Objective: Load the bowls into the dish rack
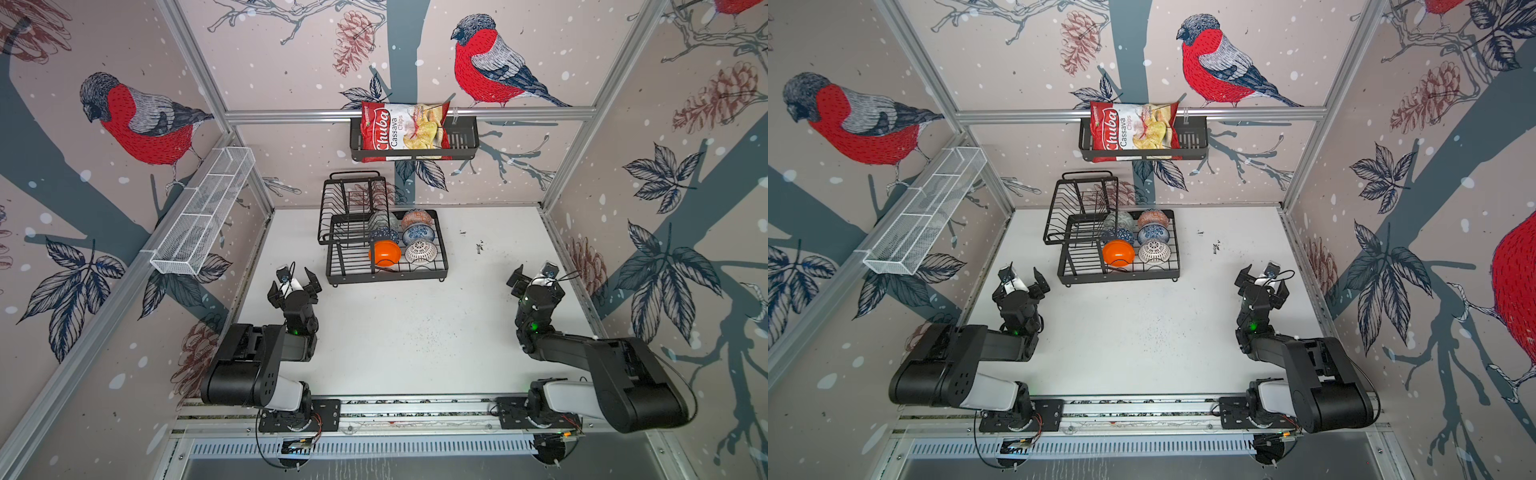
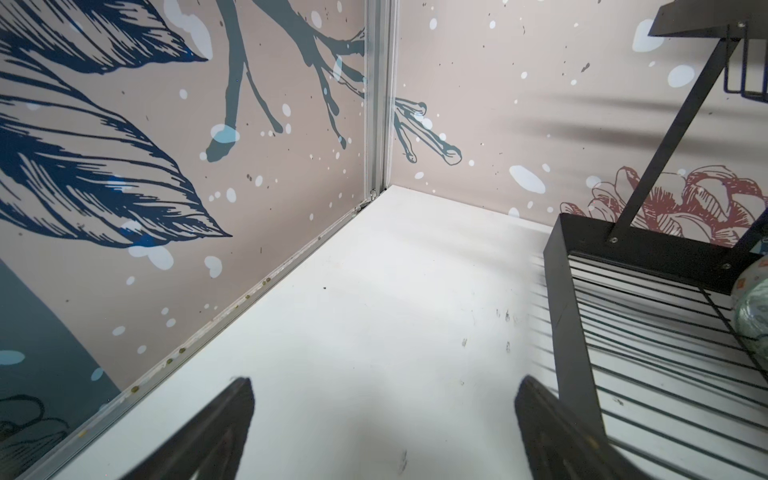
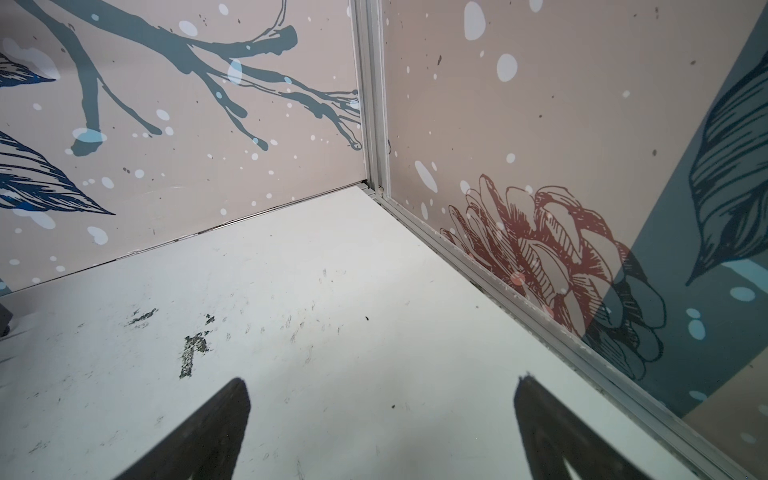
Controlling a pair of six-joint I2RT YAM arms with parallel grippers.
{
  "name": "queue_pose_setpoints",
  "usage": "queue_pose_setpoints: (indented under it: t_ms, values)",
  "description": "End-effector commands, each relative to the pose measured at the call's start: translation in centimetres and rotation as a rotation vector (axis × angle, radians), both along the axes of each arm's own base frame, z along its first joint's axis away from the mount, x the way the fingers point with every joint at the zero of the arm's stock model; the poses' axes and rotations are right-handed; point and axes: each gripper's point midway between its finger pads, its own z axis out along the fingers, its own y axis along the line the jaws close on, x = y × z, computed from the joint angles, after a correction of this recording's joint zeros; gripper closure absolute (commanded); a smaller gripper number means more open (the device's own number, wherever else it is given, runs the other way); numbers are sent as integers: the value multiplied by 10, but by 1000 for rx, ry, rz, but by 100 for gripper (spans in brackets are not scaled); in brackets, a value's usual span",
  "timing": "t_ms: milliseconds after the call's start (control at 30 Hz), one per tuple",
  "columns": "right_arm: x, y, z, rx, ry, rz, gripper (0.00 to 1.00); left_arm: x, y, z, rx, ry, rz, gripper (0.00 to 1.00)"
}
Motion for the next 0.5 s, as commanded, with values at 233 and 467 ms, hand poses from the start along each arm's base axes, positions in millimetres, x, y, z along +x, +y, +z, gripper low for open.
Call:
queue_pose_setpoints:
  t_ms: [233,467]
  values:
    - [0,-2,14,-6,-74,9,0,20,-31,0,65,-10,-196,2]
    - [4,-4,8,-25,-94,0,0,19,-32,-1,64,-4,-200,2]
